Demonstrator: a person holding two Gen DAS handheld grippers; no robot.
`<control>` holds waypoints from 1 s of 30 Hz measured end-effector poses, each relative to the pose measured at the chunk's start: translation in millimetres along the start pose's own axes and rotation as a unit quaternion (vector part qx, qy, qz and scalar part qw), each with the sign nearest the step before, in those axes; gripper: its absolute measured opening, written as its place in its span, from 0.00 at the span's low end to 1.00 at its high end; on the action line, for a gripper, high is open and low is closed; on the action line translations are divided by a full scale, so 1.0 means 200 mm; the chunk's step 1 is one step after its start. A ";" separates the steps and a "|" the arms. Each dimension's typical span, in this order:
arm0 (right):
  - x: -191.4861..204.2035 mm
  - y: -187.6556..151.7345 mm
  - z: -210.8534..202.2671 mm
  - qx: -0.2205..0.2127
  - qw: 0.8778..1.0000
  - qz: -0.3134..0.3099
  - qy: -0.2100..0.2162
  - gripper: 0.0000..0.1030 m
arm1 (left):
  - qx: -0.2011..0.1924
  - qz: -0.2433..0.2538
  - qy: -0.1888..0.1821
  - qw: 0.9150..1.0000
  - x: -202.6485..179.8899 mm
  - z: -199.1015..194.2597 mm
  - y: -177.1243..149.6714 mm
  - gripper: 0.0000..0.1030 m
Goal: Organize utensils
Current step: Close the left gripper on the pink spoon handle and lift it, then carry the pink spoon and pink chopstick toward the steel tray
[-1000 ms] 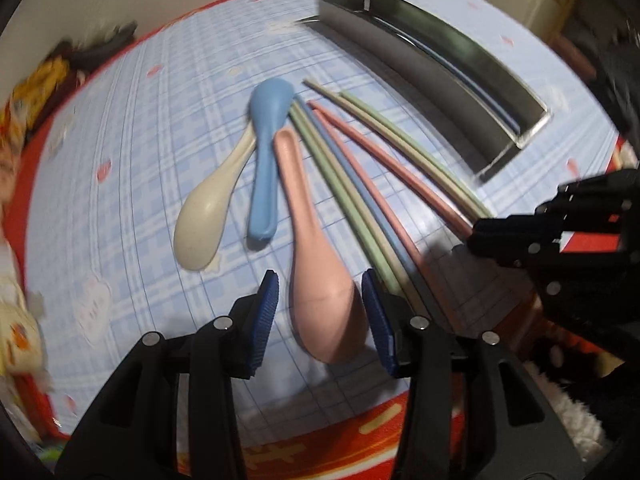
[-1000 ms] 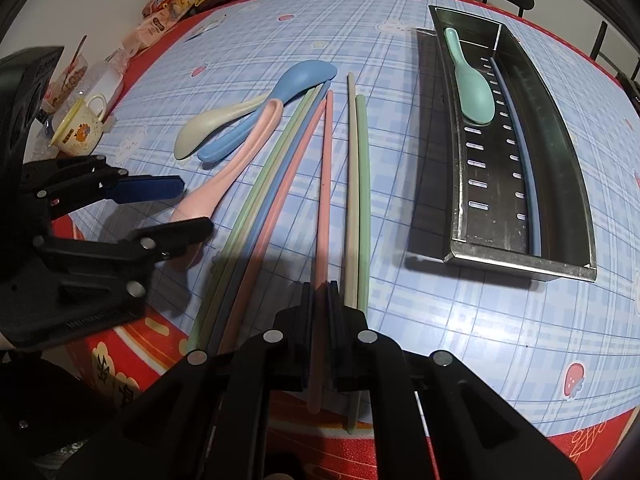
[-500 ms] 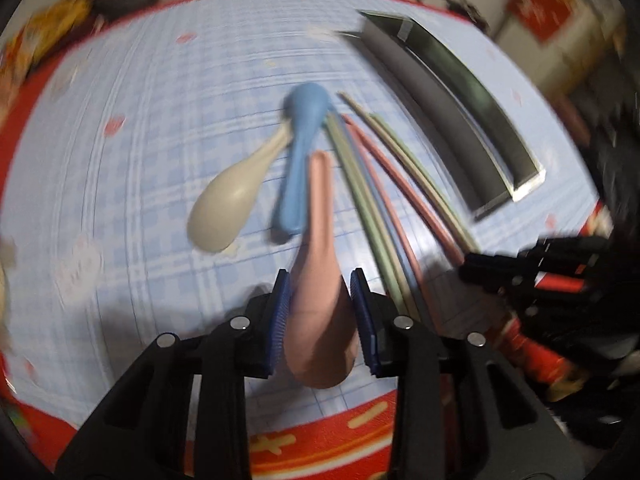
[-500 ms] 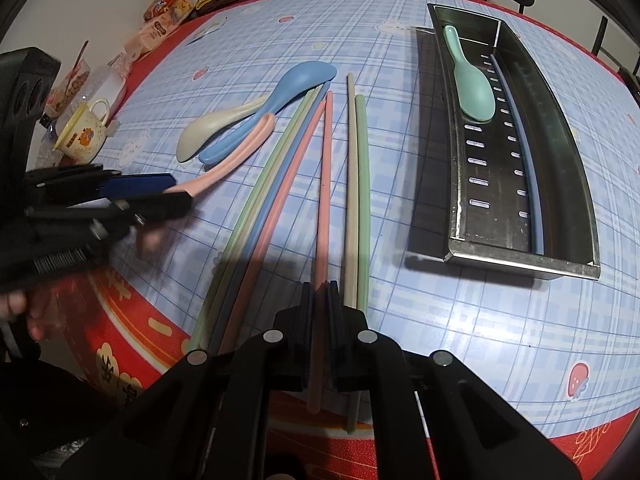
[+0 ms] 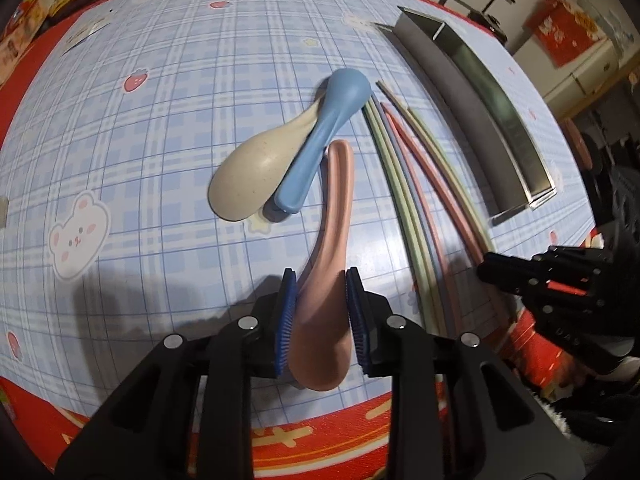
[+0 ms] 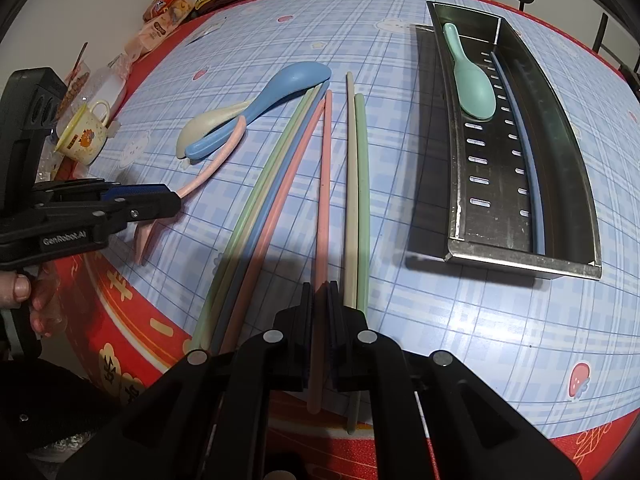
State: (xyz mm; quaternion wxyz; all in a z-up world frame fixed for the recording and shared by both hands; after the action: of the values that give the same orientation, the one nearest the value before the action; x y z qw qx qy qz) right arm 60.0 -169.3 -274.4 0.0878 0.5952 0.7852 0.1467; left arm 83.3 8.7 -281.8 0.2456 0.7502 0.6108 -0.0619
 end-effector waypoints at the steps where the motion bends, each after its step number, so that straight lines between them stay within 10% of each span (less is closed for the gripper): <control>1: 0.00 0.00 0.00 0.000 1.000 0.000 0.000 0.07 | 0.003 0.006 0.004 1.000 0.00 0.01 0.01 0.28; 10: 0.00 0.00 0.00 -0.001 1.000 0.003 0.002 0.07 | 0.024 0.084 0.058 0.995 -0.08 0.10 0.07 0.20; 30: -0.07 0.02 -0.04 -0.004 0.999 0.032 0.013 0.07 | -0.049 0.071 -0.011 0.996 -0.15 -0.07 0.02 0.14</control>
State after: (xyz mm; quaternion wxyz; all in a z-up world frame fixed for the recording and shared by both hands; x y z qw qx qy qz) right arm 65.5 -182.9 -264.9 0.0753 0.6174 0.7665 0.1601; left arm 77.3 -11.8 -255.8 0.2925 0.7779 0.5558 -0.0225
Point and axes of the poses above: each gripper's, at about its wrist camera, not at the fingertips, and z roughly the way its jaws point, x to its left, y to its top, the point moved 2 cm from there along z, roughly the way its jaws point, and after that the axes turned 12 degrees about -y, right-handed, at the moved point
